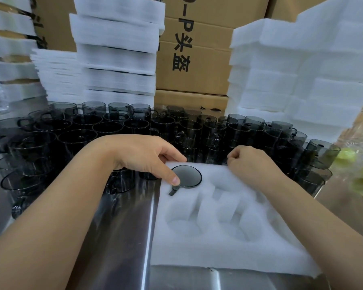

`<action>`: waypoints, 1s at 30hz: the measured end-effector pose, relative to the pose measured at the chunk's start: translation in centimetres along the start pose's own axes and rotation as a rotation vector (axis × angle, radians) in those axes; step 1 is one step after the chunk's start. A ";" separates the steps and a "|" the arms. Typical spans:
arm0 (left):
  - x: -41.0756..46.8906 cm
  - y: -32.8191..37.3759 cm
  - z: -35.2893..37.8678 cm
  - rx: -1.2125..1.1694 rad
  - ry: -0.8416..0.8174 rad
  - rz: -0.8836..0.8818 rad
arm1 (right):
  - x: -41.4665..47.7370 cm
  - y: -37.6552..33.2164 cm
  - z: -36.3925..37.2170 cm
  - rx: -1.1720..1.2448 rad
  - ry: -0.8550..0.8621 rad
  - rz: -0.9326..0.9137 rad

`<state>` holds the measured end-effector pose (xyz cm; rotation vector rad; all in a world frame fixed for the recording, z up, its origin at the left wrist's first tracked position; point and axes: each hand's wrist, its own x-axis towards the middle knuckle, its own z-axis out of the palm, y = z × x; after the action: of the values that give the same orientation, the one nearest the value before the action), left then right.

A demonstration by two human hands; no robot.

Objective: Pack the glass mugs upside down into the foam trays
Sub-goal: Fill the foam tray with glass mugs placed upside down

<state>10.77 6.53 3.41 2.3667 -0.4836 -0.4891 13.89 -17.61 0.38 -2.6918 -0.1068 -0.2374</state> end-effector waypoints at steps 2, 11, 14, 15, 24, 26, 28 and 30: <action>0.0 -0.1 0.0 -0.003 -0.004 0.003 | -0.1 -0.1 -0.1 -0.032 0.053 0.006; -0.1 0.0 0.0 -0.012 -0.006 -0.002 | 0.0 0.3 -0.2 -0.004 0.055 0.044; 0.0 0.1 0.0 0.006 -0.001 -0.012 | -0.1 0.3 -0.2 -0.003 0.102 0.025; 0.0 0.1 0.0 0.011 0.002 -0.015 | -0.2 0.3 -0.2 -0.005 0.126 0.015; 0.0 0.1 0.0 0.011 0.001 -0.031 | -0.7 0.0 -0.5 0.029 0.286 -0.107; -0.1 0.1 0.0 0.017 0.001 -0.037 | -0.9 -0.3 -0.5 0.054 0.352 -0.129; -0.1 0.1 0.0 0.025 0.000 -0.037 | -1.0 -0.5 -0.6 0.050 0.420 -0.172; -0.2 0.1 0.0 0.030 -0.008 -0.039 | -1.1 -0.7 -0.7 0.061 0.480 -0.257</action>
<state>10.56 6.55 3.52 2.4077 -0.4526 -0.5124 12.62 -17.33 1.09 -2.4781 -0.3058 -0.9306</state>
